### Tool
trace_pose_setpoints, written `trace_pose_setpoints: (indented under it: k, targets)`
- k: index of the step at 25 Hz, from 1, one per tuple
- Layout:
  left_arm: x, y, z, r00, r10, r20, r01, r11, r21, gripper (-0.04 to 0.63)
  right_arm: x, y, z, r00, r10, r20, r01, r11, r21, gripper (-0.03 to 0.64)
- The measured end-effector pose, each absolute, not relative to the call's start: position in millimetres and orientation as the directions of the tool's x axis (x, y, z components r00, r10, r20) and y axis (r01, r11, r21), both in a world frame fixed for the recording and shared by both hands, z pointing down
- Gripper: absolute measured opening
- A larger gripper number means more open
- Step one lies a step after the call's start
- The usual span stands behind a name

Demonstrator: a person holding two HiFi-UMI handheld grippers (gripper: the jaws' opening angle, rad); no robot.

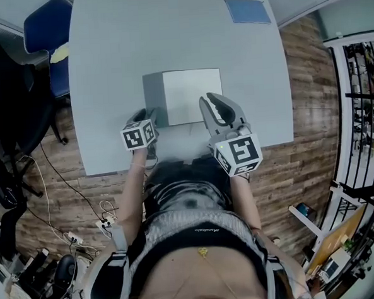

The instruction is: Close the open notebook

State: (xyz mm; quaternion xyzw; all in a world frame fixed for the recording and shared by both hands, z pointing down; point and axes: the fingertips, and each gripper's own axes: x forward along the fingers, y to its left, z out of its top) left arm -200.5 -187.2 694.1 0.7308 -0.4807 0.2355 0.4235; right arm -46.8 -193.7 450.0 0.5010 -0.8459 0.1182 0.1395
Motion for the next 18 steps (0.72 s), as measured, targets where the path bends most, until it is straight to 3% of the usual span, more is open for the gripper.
trace_pose_setpoints:
  k: [8,18]
  targets:
    - [-194.0,-188.4,694.3,0.425,-0.500,0.755,-0.903,-0.173,0.394,0.169,-39.9,-194.8,449.2,-0.490,-0.798,0.350,-0.863,0.500,-0.070,0.068]
    - [-195.0,-187.6,692.3,0.477,-0.540,0.694,-0.855,-0.103,0.508,0.167,-38.1,-190.3,440.3,-0.524,-0.782,0.337,-0.842,0.536,-0.065,0.068]
